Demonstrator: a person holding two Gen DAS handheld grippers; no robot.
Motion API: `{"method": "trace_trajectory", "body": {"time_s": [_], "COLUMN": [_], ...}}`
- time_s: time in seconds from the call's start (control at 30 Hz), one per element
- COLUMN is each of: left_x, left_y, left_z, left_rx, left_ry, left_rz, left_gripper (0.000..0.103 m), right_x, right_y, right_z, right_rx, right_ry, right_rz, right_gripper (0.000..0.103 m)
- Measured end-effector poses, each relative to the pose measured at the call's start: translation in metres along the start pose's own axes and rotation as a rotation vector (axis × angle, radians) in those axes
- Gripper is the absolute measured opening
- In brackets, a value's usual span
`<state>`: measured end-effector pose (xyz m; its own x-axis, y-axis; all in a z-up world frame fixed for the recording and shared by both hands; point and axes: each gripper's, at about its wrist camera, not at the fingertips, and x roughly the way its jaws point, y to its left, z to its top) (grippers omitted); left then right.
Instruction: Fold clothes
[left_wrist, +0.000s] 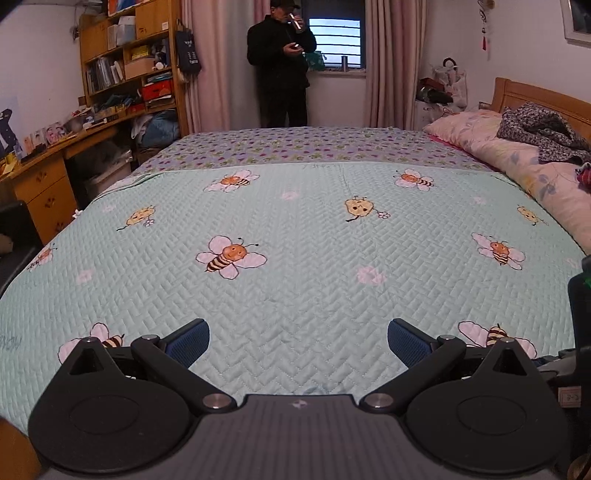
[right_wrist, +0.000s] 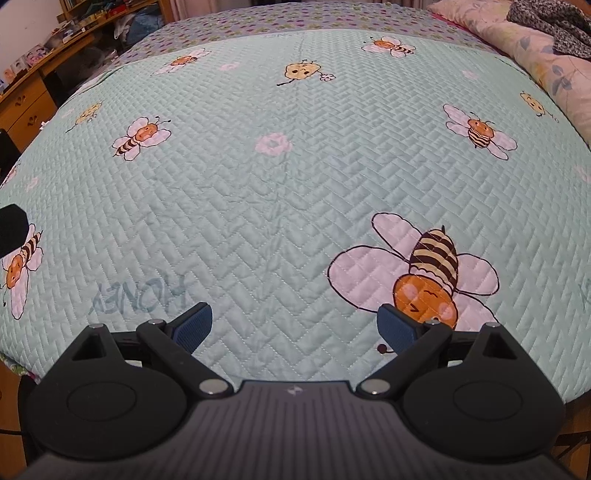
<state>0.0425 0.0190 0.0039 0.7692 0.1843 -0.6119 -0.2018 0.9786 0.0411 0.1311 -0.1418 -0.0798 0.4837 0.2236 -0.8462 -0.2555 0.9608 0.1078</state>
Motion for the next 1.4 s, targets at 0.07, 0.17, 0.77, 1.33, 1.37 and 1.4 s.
{"method": "trace_trajectory", "body": {"time_s": [0.07,0.17,0.77,1.33,1.37,1.4], "left_x": [0.002,0.011,0.046,0.064,0.064,0.065], "left_y": [-0.002,0.000,0.010,0.005,0.005,0.004], "left_z": [0.001,0.004,-0.006,-0.010,-0.009,-0.009], "left_rx": [-0.002,-0.012,-0.075,-0.058,-0.056,-0.056], "left_ry": [0.014,0.062,0.200,0.287,0.293,0.299], "left_rz": [-0.004,-0.006,-0.055,-0.007,-0.013,-0.020], "left_gripper": [0.103,0.102,0.103,0.102,0.102,0.102], "right_x": [0.000,0.001,0.008,0.017,0.017,0.017], "right_y": [0.000,0.000,-0.007,-0.013,-0.013,-0.013], "right_z": [0.000,0.000,-0.002,-0.005,-0.004,-0.004], "right_rx": [-0.002,-0.005,0.024,0.047,0.046,0.046], "right_ry": [0.001,0.004,0.022,0.038,0.038,0.037], "right_rz": [0.001,0.005,0.018,0.017,0.018,0.018], "right_gripper": [0.096,0.096,0.096,0.096,0.096,0.096]}}
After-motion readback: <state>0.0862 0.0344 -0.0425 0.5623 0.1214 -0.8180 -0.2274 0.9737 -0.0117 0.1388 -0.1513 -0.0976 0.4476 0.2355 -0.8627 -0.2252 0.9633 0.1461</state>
